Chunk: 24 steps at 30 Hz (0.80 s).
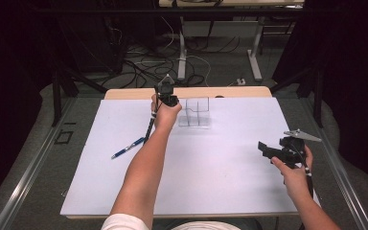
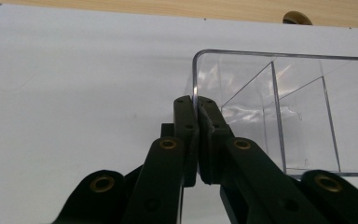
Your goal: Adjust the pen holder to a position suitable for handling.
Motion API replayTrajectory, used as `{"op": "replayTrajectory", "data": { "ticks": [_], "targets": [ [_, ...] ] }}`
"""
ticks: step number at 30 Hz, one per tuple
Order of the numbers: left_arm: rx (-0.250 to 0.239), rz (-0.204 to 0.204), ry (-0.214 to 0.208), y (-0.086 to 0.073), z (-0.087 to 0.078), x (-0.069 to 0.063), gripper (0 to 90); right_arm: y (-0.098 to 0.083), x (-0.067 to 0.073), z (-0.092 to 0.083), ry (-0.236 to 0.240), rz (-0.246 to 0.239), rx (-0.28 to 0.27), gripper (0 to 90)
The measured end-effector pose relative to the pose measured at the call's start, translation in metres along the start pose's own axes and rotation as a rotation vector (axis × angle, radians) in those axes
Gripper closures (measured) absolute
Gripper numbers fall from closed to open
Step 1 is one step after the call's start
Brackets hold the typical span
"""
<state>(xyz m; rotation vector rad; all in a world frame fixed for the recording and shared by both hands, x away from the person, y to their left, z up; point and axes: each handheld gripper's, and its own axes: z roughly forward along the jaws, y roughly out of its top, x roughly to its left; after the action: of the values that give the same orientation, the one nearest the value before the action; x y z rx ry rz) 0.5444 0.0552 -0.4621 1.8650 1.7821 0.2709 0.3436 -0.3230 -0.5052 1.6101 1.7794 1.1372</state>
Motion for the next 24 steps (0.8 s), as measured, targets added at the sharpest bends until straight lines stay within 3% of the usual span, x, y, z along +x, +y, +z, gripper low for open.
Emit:
{"op": "replayTrajectory", "data": {
  "ticks": [13,16,18,24],
  "targets": [
    [-0.001,-0.059,0.041,-0.013,-0.023,0.022,88.4,0.000,0.002,0.001,0.001,-0.001,0.001,10.9],
    [0.006,-0.057,0.052,-0.017,-0.027,0.023,88.4,0.000,0.002,0.002,0.000,-0.009,0.000,10.9],
    [0.019,-0.034,0.065,-0.022,-0.032,0.022,88.4,0.001,0.003,0.001,0.002,-0.007,0.000,10.9],
    [0.033,-0.024,0.064,-0.030,-0.037,0.020,88.4,0.001,0.004,0.001,0.002,-0.006,-0.001,10.9]
  ]
}}
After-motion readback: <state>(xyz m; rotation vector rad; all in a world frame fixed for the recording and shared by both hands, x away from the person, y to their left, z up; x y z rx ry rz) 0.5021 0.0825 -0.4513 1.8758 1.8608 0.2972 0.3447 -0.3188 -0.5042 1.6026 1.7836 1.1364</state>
